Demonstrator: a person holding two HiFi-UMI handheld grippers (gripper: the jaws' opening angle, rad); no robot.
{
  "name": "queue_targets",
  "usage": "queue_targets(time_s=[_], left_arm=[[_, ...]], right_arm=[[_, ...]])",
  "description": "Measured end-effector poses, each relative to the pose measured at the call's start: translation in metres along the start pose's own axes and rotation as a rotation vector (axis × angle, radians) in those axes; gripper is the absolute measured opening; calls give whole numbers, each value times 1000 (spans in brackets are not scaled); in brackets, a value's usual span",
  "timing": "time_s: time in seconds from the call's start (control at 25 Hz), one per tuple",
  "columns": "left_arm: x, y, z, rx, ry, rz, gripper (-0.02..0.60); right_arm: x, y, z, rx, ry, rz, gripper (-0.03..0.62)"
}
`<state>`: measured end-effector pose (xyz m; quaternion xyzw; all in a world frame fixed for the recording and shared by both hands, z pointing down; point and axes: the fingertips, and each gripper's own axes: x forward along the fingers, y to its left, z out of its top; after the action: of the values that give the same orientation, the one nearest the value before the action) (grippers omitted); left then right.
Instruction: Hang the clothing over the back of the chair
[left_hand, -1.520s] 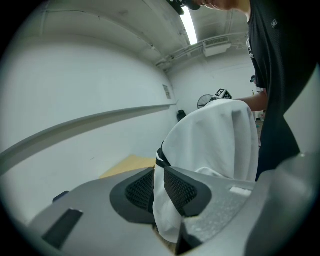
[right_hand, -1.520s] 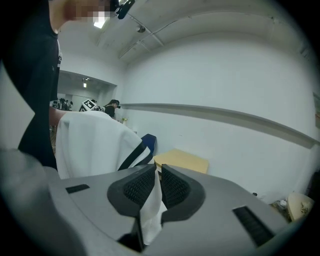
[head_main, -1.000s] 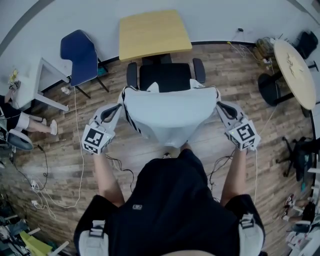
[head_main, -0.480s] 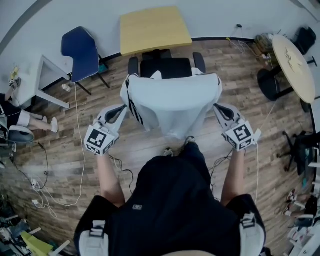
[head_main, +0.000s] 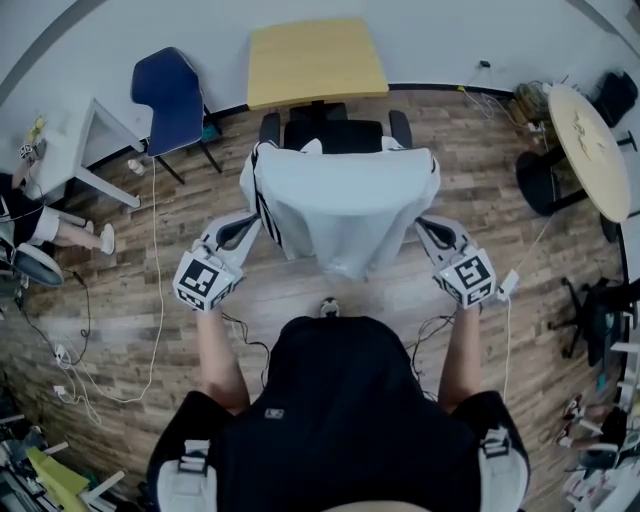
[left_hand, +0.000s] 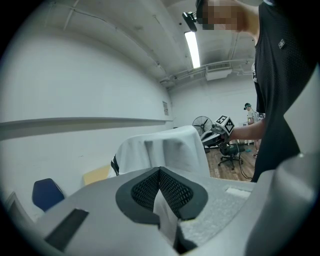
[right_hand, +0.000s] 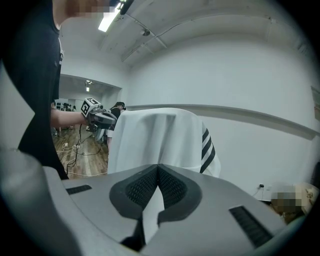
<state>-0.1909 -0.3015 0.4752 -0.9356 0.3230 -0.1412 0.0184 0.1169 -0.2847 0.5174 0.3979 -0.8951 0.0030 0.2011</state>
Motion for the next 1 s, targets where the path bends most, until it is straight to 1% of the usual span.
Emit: queue_targets(time_s=[0.08,0.16,0.24,0.32,0.48,0.84,1.0], left_arm=[[3,-9,8,-24,-12,-4,0],[7,-25,12,-40,-31,-29,0],[13,-42,15,-36,-22,-46,0],[19,-59,15,-48,-25,-60,0],[29,-94,17,-74,-28,-74,0],[43,-157,32,-58,-30,-94,0],[42,-183,39,-72,-36,-89,0]], right_arm=[[-4,0,1,9,0,4,-5],[-10,3,-3,16,-14,22,-5],[-16,3,-6,24,-26,32,-5],[-22,4,-8,19,-48,44,-5],[-40,12,-21,45,12,65,-5],[-85,16,-34,37,-4,95,-5],[-105,21,-40,41,-16,108,-5]])
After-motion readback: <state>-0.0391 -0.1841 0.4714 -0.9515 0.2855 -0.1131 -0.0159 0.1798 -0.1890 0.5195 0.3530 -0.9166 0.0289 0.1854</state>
